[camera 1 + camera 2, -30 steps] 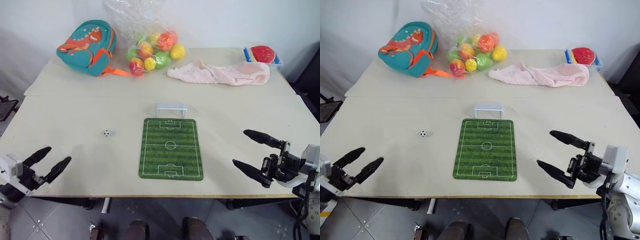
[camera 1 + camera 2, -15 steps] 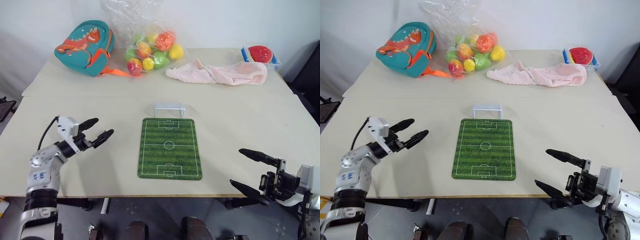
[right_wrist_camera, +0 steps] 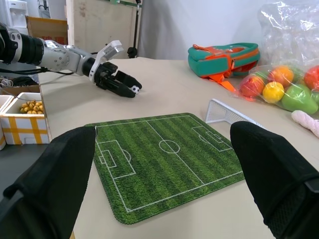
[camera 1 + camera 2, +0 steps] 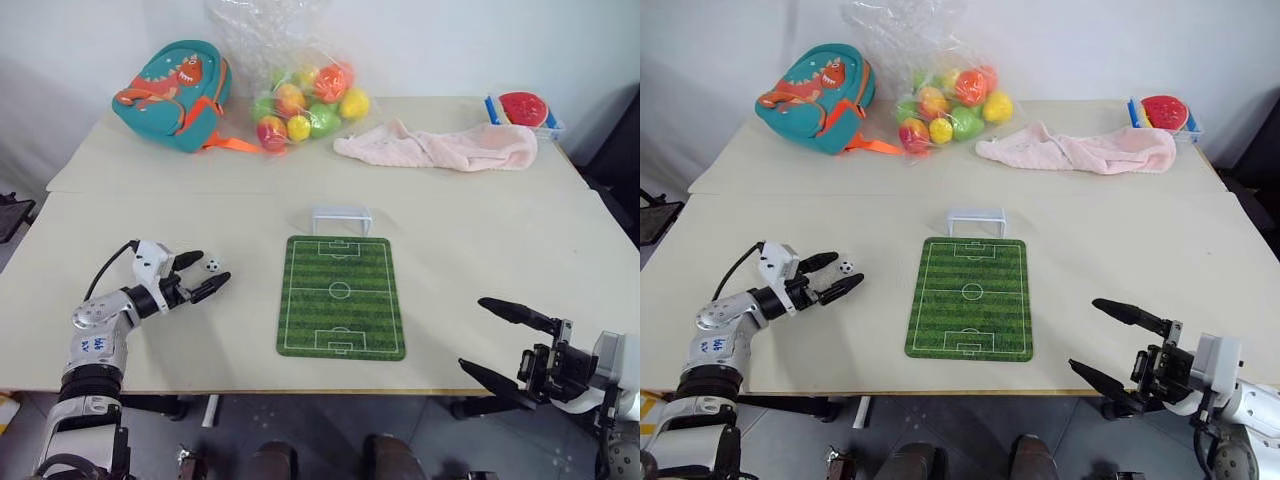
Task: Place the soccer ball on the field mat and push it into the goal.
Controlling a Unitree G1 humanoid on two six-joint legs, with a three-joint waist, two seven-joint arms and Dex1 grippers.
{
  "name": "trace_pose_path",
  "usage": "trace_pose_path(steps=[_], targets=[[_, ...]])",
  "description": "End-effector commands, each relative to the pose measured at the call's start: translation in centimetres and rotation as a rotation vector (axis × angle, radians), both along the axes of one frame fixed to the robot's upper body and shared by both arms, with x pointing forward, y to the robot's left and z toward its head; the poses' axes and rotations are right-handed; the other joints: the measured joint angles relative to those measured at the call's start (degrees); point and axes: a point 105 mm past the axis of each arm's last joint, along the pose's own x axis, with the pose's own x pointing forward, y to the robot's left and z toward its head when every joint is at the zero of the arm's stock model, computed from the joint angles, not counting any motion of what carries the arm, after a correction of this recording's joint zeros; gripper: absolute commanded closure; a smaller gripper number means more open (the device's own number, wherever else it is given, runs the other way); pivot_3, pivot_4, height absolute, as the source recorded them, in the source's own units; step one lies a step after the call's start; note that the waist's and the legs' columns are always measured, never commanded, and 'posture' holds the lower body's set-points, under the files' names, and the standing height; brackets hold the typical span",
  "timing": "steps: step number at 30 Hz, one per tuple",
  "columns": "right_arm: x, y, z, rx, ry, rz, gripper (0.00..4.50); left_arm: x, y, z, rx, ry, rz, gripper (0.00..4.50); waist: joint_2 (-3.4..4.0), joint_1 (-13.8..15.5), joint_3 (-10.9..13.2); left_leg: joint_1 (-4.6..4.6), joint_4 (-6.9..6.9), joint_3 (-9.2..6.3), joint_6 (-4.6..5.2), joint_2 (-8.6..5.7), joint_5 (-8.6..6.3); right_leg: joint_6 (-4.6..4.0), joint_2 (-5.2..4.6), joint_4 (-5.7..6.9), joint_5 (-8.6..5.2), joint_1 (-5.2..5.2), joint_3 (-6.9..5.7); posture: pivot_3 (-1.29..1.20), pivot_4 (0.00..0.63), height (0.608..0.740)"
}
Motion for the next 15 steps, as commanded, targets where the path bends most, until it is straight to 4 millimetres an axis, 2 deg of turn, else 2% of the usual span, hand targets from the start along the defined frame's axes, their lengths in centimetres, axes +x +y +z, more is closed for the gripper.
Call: trace_pose_path(steps=[1,8,13,15], targets=[[0.1,0.1,0.3,0.006,-0.023,-0.003,0.0,0.0,-0.4,-0.5,-0.03,0.007,-0.001,1.46,0.01,0.2,0.0,0.0,0.01,0.0,0.0,0.0,0.0,0.0,0.0,0.01,0.0,0.0,0.0,0.0,0.15,0.74],[0.2,0.5,0.2,0.012,-0.014,-0.003,0.0,-0.4,0.2,-1.3,-0.01,0.02,0.022,3.62,0.02,0.6,0.0,0.0,0.02,0.0,0.01,0.0,0.0,0.0,0.0,0.02,0.0,0.0,0.0,0.0,0.15,0.74],[0.3,0.0,0.3,-0.001,-0.012,-0.015,0.0,-1.2,-0.9,1.4,-0.071,-0.078,-0.097,3.64,0.02,0.4,0.0,0.0,0.01,0.01,0.0,0.01,0.0,0.0,0.0,0.01,0.0,0.0,0.0,0.0,0.15,0.74],[0.0,-0.7,0.8,-0.018,0.002,-0.007,0.0,-1.9,-2.6,3.1,-0.053,-0.105,-0.237,3.64,0.0,0.5,0.0,-0.02,0.01,0.01,0.0,0.02,0.0,0.0,0.0,0.0,0.0,-0.01,0.0,0.0,0.15,0.74]])
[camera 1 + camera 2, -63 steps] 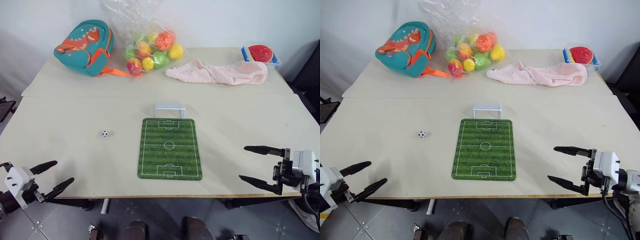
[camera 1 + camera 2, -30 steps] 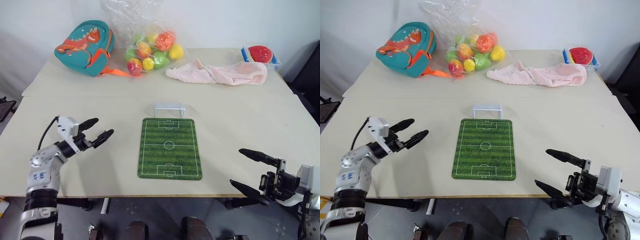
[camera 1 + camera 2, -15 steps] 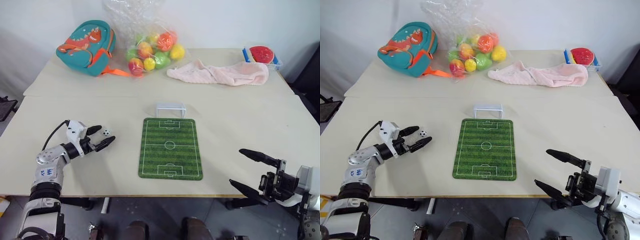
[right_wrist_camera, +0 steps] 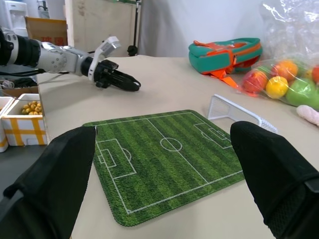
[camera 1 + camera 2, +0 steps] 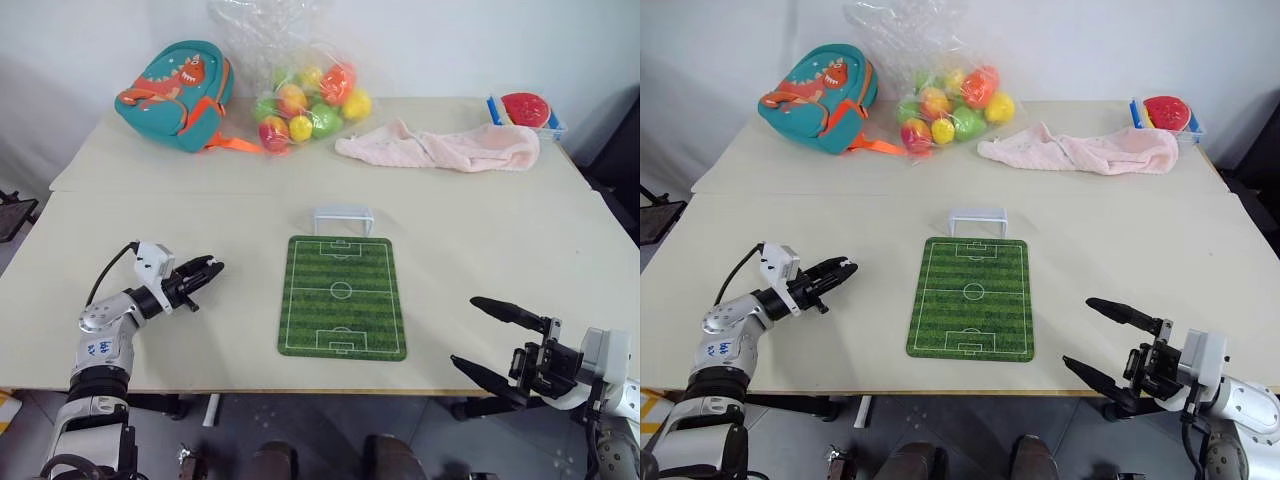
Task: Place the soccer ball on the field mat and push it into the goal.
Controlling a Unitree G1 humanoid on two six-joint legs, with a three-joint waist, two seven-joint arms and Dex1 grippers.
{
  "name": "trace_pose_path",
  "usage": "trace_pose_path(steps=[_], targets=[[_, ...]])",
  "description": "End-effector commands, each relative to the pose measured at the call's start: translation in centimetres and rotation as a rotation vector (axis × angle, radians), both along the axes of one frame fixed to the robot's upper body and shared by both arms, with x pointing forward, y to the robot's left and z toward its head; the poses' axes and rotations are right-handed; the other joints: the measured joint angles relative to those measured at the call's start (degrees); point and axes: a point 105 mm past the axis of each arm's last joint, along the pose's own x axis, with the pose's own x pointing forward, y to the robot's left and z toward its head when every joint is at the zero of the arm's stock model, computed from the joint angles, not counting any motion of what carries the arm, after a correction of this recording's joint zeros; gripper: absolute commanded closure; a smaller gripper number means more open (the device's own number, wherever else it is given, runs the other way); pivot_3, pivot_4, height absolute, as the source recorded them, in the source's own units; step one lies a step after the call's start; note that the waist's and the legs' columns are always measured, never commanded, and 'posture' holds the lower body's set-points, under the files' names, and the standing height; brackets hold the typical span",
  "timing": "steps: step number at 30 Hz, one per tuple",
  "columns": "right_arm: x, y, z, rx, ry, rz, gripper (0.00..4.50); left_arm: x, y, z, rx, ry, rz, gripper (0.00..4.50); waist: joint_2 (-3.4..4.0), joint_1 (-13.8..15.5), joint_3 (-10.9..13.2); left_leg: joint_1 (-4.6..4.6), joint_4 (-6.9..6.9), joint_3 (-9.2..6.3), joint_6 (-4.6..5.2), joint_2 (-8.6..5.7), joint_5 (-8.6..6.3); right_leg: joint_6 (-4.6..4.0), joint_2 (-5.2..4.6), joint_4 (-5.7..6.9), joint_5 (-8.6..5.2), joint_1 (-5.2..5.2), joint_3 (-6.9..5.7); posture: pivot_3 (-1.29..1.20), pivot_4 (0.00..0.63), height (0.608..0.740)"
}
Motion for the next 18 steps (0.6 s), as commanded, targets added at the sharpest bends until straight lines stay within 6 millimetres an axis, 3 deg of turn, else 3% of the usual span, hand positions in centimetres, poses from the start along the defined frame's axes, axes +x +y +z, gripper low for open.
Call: trace_pose_path(steps=[1,4,6,8,10,13,18], targets=[[-0.6,-1.3,1.3,-0.042,-0.014,0.005,0.0,-1.2,-2.7,3.4,0.033,-0.082,-0.225,3.64,-0.01,0.1,0.0,-0.03,0.01,-0.01,0.0,0.0,0.0,0.0,0.0,0.0,0.0,-0.01,0.0,0.0,0.15,0.74],[-0.9,-1.5,1.4,-0.082,0.005,0.029,0.0,-2.2,-4.4,4.0,0.106,-0.077,-0.35,3.64,-0.02,0.5,0.0,-0.06,0.06,-0.04,0.01,-0.01,0.0,0.0,0.0,-0.03,0.0,0.01,0.0,0.0,0.15,0.74],[-1.7,-2.5,1.6,-0.142,0.02,0.078,0.0,-3.4,-7.7,4.8,0.167,-0.068,-0.533,3.64,0.0,0.7,0.0,-0.05,0.04,-0.04,0.01,0.0,0.0,0.0,0.0,-0.04,0.0,0.02,0.0,0.0,0.15,0.74],[-2.3,-3.8,1.5,-0.195,0.046,0.1,0.0,-5.3,-11.4,4.1,0.261,-0.036,-0.728,3.64,0.0,0.8,0.0,-0.07,0.02,-0.04,0.03,-0.03,0.0,0.0,-0.01,-0.08,0.0,0.03,0.0,0.0,0.15,0.74],[-2.7,-4.4,1.3,-0.23,0.058,0.122,0.0,-6.6,-13.6,3.1,0.294,-0.01,-0.818,3.64,0.0,0.7,0.0,-0.09,0.03,-0.05,0.09,-0.07,0.0,0.09,-0.03,-0.22,0.05,0.12,0.01,0.0,0.15,0.74],[-3.2,-5.2,0.7,-0.268,0.09,0.133,0.0,-7.4,-16.4,2.2,0.291,-0.001,-0.863,3.64,0.0,0.5,0.0,-0.08,-0.01,-0.02,0.1,-0.01,0.0,0.11,0.03,-0.29,0.06,0.11,0.02,0.0,0.15,0.74],[-3.2,-6.0,0.2,-0.298,0.121,0.119,0.0,-7.6,-19.2,1.1,0.293,0.024,-0.862,3.64,0.01,0.4,0.0,-0.03,0.0,0.08,0.08,0.0,0.01,0.11,0.03,-0.28,0.06,0.1,0.05,0.0,0.15,0.74]])
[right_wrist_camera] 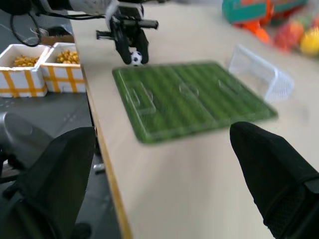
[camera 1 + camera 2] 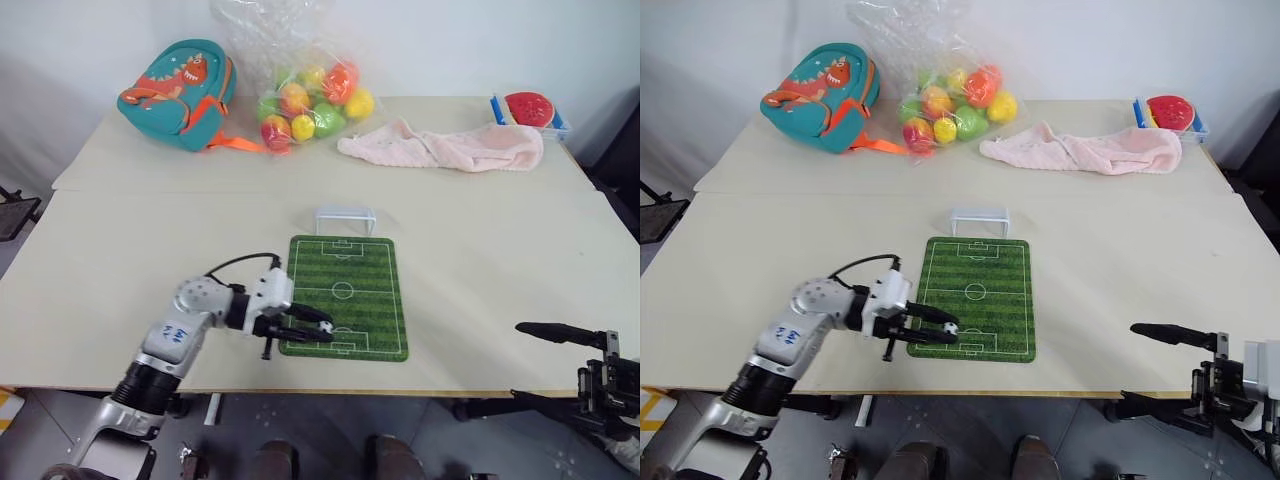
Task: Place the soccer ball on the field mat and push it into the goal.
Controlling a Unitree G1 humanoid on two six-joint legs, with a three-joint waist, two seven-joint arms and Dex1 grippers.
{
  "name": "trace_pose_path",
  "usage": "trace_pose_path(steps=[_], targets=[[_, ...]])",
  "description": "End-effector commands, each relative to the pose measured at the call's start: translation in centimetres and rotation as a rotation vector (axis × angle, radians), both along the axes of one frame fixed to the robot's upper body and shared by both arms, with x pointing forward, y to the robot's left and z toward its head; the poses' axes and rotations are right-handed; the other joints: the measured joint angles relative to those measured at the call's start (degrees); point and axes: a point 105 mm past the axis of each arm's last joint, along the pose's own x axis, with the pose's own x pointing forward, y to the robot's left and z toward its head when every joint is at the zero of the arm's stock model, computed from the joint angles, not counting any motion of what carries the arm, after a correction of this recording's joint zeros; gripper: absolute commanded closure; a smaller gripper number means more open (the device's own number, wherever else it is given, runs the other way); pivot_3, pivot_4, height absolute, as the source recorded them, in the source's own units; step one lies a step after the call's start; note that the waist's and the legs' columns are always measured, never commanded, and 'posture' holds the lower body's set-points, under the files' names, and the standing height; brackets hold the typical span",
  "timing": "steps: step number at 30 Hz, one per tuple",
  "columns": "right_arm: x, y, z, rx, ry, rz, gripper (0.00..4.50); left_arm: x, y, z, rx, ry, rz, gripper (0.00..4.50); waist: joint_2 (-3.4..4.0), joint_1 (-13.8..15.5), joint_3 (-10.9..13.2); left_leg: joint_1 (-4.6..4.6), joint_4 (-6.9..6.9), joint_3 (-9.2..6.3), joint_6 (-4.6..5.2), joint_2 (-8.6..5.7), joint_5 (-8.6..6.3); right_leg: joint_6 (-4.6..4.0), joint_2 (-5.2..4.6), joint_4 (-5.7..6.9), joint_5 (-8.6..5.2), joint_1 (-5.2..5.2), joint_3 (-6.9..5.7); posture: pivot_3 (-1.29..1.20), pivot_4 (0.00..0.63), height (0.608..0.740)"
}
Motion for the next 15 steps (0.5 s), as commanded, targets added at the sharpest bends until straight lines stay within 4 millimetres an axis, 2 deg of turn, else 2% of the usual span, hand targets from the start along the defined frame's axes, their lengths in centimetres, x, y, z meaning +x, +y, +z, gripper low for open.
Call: trace_pose_path(steps=[1,6,15], targets=[[-0.8,-0.3,0.1,-0.046,-0.002,0.067,0.0,-0.4,-1.8,-0.2,0.013,-0.007,-0.003,3.64,-0.01,0.2,0.0,0.0,0.02,0.0,0.01,-0.01,0.0,0.0,-0.01,-0.01,0.0,0.01,0.0,0.0,0.15,0.74],[-0.6,0.1,0.1,-0.03,-0.016,0.078,0.0,-0.3,-2.1,-1.5,0.076,-0.064,-0.007,3.64,-0.02,0.4,0.0,-0.04,0.08,-0.06,0.01,-0.02,0.01,0.02,-0.02,-0.05,0.01,0.01,0.0,0.0,0.15,0.74],[-0.7,1.5,-0.5,0.007,-0.018,0.081,0.0,-0.2,-2.6,-1.8,0.064,-0.067,0.004,3.64,-0.02,0.4,0.0,-0.05,0.08,-0.08,0.01,-0.03,0.01,0.02,-0.04,-0.18,0.01,0.01,0.0,0.0,0.15,0.74]])
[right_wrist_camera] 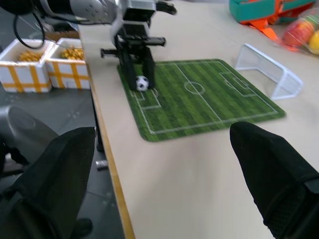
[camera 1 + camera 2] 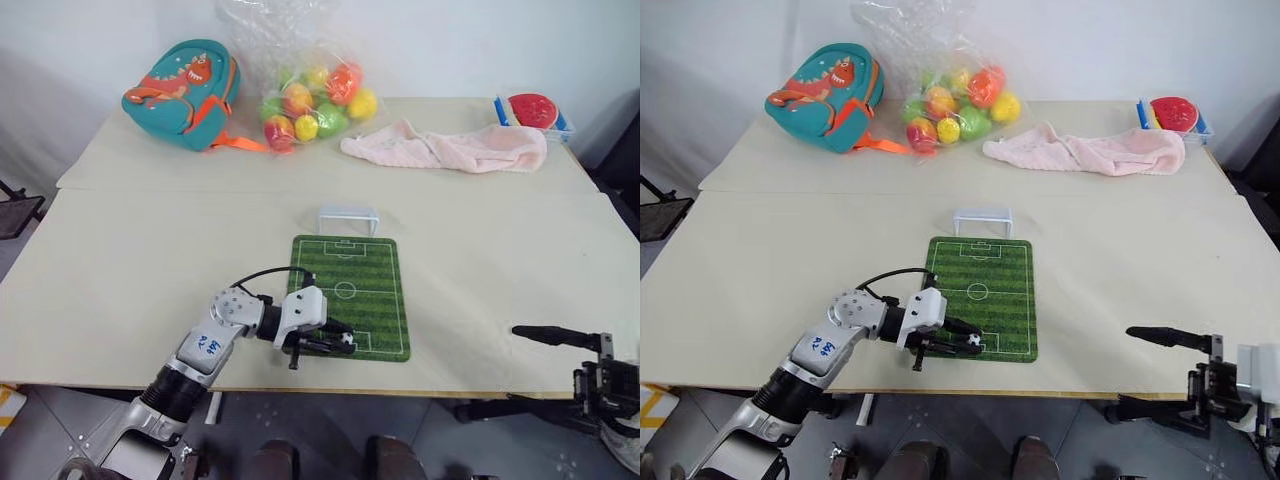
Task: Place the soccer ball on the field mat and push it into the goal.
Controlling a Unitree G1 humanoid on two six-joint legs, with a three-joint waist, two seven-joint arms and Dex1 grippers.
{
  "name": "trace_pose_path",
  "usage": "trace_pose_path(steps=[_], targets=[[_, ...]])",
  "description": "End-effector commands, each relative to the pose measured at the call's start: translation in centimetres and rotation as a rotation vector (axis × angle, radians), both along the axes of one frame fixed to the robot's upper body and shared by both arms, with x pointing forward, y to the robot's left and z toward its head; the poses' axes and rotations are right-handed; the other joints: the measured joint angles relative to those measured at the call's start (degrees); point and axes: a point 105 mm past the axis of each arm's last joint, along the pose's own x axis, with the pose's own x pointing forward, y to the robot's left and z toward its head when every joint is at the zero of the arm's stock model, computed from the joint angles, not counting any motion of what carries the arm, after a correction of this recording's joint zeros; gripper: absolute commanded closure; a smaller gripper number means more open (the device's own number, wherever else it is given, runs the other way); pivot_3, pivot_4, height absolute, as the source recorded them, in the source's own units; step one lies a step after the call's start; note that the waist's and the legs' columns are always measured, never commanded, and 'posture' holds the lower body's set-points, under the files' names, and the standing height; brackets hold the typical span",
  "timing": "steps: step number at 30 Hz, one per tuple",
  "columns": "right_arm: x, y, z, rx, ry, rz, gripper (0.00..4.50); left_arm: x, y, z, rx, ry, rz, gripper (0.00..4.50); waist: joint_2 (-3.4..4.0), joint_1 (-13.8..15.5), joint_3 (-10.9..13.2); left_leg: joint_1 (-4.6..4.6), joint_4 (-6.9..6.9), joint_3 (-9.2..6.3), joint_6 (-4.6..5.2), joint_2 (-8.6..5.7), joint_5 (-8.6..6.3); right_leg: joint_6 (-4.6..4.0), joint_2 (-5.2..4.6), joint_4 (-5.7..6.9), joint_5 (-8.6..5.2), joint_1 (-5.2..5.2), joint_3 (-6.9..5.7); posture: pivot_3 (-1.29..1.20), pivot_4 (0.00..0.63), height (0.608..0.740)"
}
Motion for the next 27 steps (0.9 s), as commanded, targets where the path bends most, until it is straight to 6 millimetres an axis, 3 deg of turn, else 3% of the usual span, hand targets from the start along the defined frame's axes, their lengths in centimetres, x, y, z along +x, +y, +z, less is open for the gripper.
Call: trace_pose_path(steps=[1,8,10,14,24,27], targets=[[-0.7,0.5,-0.1,-0.005,-0.007,0.042,0.0,-0.3,-0.2,0.2,-0.01,-0.015,-0.016,3.64,0.0,0.0,0.0,0.0,0.0,0.0,0.0,0.0,0.0,0.0,0.0,0.0,0.0,0.0,0.0,0.0,0.15,0.74],[-1.0,0.2,-0.9,0.005,-0.001,0.032,0.0,-0.4,-0.5,-0.1,-0.019,0.012,-0.009,3.64,0.01,0.0,0.0,0.0,0.0,0.0,0.0,0.0,0.0,0.0,0.0,0.01,0.0,0.0,0.0,0.0,0.15,0.74],[-1.1,0.1,-1.0,0.006,0.002,0.03,0.0,-0.6,-0.7,-0.1,-0.021,0.003,-0.018,2.92,0.01,0.0,0.0,0.0,0.0,0.0,0.0,0.0,0.0,0.0,0.0,0.01,0.0,0.0,0.0,0.0,0.15,0.74],[-1.3,-0.4,-1.4,0.009,0.01,0.018,0.0,-0.7,-0.9,0.3,-0.056,0.002,-0.022,1.98,0.01,0.0,0.0,0.0,0.02,0.0,0.0,0.0,0.0,0.0,0.0,0.01,0.0,0.0,0.0,0.0,0.15,0.74],[-1.6,-0.8,-2.4,0.017,0.03,0.005,0.0,-0.8,-0.7,0.9,-0.072,-0.028,-0.037,1.98,0.01,0.0,0.0,0.01,0.04,0.0,0.0,0.0,0.0,0.0,0.0,0.0,0.0,0.0,0.0,0.0,0.15,0.74],[-1.7,-0.8,-2.9,0.019,0.047,0.004,0.0,-0.6,-0.6,2.8,-0.169,-0.053,-0.043,1.98,0.01,0.0,0.0,0.01,0.05,0.0,0.0,0.0,0.0,0.0,0.0,-0.01,0.0,0.0,0.0,0.0,0.15,0.74]])
